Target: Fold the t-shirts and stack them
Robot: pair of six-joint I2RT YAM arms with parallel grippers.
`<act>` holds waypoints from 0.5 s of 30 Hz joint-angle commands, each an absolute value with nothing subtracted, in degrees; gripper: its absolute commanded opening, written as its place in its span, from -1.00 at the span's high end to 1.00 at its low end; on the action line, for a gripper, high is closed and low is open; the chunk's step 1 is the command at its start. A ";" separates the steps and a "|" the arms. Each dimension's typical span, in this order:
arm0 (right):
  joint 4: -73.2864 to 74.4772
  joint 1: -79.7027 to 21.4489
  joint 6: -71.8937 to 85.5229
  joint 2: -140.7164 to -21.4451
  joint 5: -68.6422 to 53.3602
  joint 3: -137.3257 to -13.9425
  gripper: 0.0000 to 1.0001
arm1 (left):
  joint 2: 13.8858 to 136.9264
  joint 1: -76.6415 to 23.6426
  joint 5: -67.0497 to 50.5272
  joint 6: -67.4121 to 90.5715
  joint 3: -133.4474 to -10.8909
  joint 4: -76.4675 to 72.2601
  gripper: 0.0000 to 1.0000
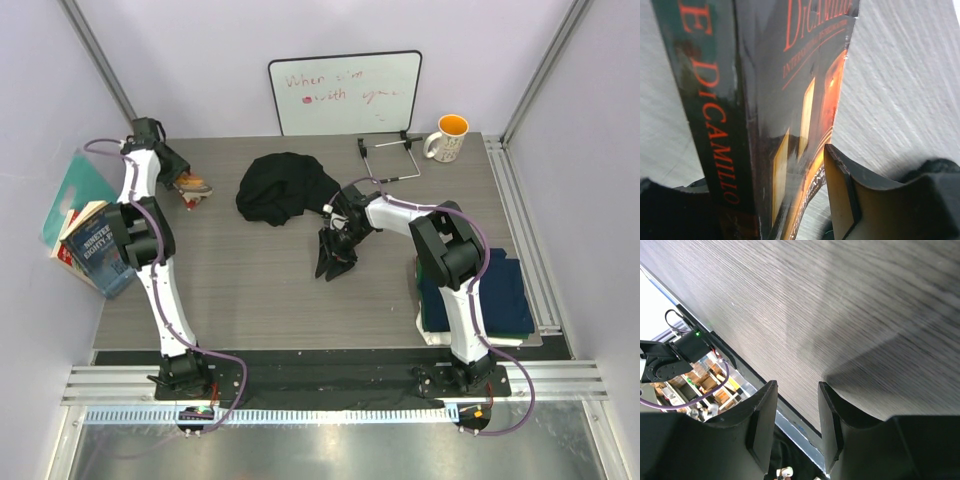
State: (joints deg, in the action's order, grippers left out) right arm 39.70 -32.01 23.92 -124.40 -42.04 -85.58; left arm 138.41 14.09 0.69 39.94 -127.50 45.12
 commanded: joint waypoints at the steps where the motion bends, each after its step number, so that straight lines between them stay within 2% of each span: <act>1: 40.52 -31.82 23.73 -122.43 -42.36 -86.22 0.13 | 135.18 14.68 -11.55 40.43 -122.03 34.57 1.00; 5: 40.34 -31.82 23.55 -122.52 -42.28 -85.52 0.13 | 131.58 14.68 -23.96 43.15 -114.01 19.72 1.00; 15: 40.25 -31.73 23.29 -122.61 -42.19 -84.99 0.13 | 128.94 14.59 -26.63 46.23 -112.84 11.16 1.00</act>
State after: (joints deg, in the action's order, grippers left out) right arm 39.88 -32.01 23.88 -124.40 -42.02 -85.45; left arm 134.32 14.63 -23.05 44.80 -111.02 18.81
